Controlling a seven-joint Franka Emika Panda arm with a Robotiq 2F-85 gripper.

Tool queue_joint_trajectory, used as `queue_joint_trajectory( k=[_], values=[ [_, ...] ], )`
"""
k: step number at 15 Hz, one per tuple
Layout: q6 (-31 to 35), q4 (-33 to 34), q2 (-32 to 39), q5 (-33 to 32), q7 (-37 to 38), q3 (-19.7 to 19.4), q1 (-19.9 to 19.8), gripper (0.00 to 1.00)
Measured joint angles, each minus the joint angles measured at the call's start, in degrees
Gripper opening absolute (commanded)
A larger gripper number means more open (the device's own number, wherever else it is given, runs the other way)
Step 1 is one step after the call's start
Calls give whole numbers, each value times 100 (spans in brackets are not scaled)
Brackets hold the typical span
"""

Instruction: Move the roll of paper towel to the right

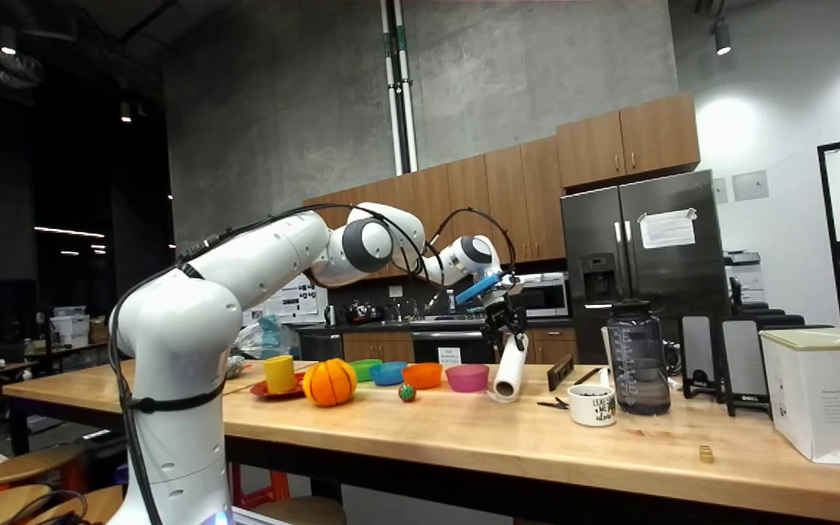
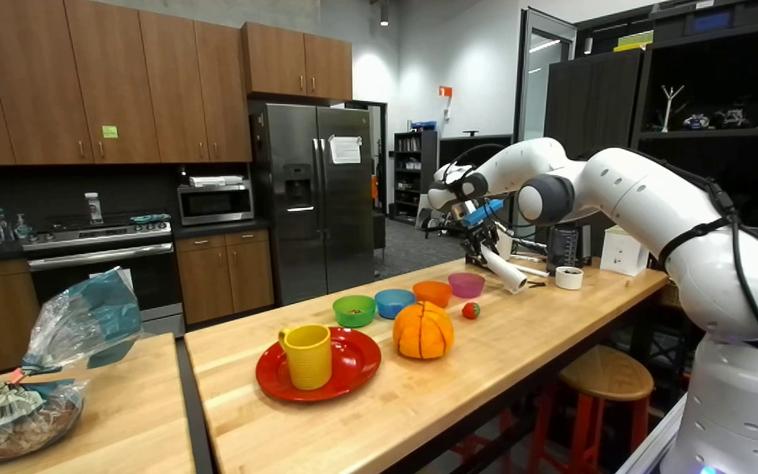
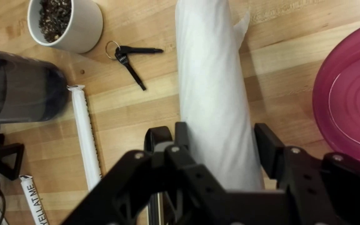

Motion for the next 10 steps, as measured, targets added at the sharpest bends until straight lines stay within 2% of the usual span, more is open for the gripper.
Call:
queue_joint_trajectory(
  k=[3, 4, 10],
  values=[
    [-62, 67, 17, 0, 0, 7, 2, 30],
    [-87, 86, 19, 0, 0, 8, 2, 55],
    [-155, 135, 28, 0, 0, 9, 2, 55]
  ],
)
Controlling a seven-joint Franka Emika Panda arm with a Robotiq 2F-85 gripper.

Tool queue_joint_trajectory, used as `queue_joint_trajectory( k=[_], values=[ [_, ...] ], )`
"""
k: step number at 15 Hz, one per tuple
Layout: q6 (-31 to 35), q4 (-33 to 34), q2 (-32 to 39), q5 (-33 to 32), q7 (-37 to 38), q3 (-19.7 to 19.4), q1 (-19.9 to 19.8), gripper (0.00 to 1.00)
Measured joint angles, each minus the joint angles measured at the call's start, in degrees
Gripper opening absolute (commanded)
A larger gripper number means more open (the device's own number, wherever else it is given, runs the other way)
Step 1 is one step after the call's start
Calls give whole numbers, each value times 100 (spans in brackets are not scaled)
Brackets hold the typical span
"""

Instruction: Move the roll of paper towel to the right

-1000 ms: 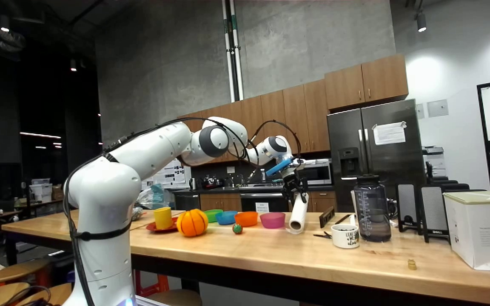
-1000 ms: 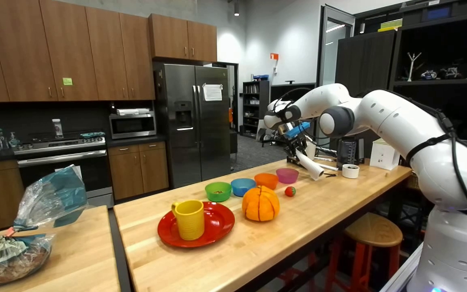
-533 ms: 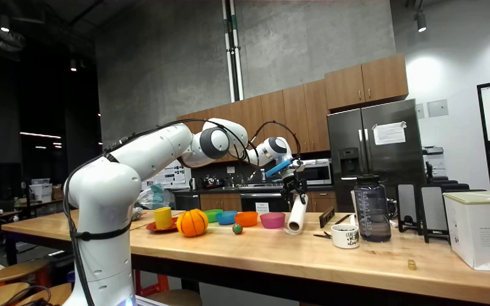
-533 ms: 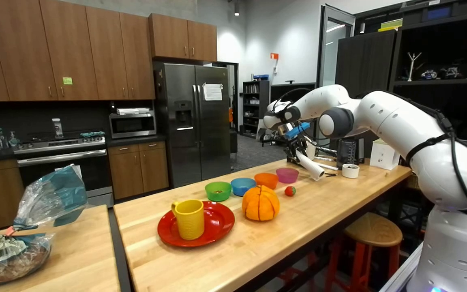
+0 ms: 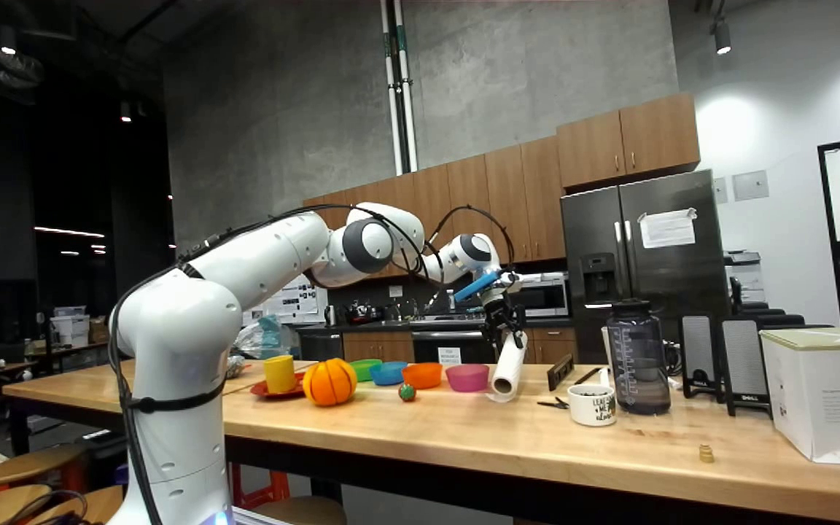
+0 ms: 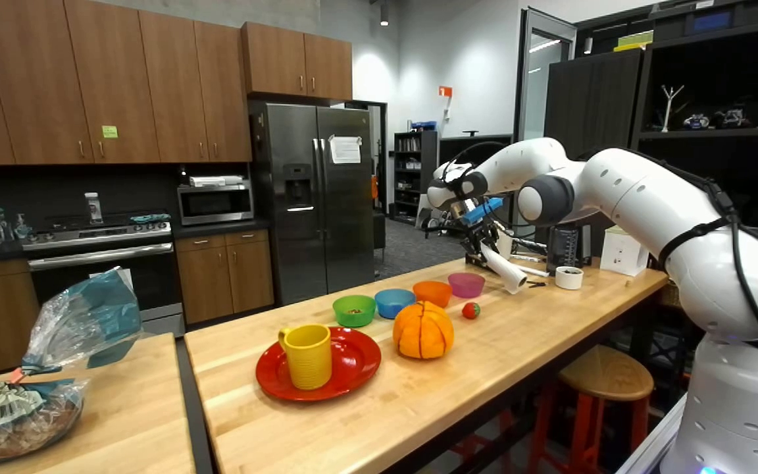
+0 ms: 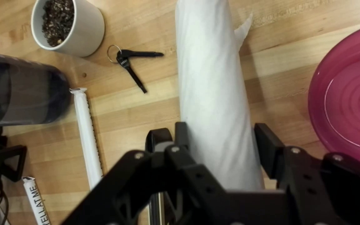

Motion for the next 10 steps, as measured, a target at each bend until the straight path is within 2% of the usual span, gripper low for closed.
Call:
queue_joint_trajectory(
  k=[2, 3, 5, 7, 10],
  values=[
    [-1, 1, 2, 0, 0, 0, 0, 55],
    [-2, 1, 2, 0, 0, 0, 0, 80],
    [1, -4, 3, 0, 0, 0, 2, 84],
    [2, -15, 5, 0, -1, 0, 2, 96],
    [2, -17, 6, -1, -1, 0, 3, 100]
  ],
)
